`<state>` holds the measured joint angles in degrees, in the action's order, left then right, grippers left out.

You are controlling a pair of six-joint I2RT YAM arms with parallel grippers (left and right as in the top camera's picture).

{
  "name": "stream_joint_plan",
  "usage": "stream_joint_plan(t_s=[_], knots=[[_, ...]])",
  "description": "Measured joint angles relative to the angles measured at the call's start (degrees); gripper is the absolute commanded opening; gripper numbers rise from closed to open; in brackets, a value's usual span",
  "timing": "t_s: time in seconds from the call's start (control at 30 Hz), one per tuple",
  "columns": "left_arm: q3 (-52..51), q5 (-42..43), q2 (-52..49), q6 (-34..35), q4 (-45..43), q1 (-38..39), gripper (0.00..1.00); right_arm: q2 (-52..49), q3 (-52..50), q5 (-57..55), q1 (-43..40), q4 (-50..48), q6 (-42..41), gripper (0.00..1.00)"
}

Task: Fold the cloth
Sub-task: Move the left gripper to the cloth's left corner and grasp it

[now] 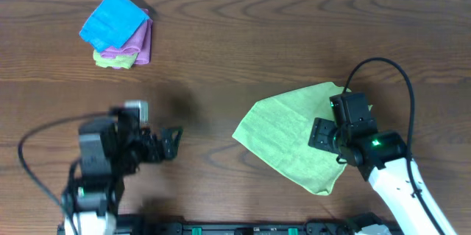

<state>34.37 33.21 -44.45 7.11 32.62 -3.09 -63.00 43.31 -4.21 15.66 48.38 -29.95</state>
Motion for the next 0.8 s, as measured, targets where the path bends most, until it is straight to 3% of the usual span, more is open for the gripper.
stream_joint_plan(t_s=[0.13,0.3,0.4,0.8], knots=[[6.82,6.93,-12.59,2.47,-4.44,0.00,0.95,-0.02,0.00,0.24,0.00,0.04,0.11,0.71],[7.28,10.19,-22.03,16.65,-10.10,0.11,0.95,0.02,0.00,0.85,0.00,0.02,0.28,0.71],[7.28,11.21,-27.34,21.35,-13.11,1.36,0.95,0.04,0.00,1.03,0.00,-0.02,0.28,0.71],[7.34,14.47,-47.58,33.18,-29.11,12.72,0.95,0.13,0.00,2.38,0.00,-1.18,0.28,0.72]])
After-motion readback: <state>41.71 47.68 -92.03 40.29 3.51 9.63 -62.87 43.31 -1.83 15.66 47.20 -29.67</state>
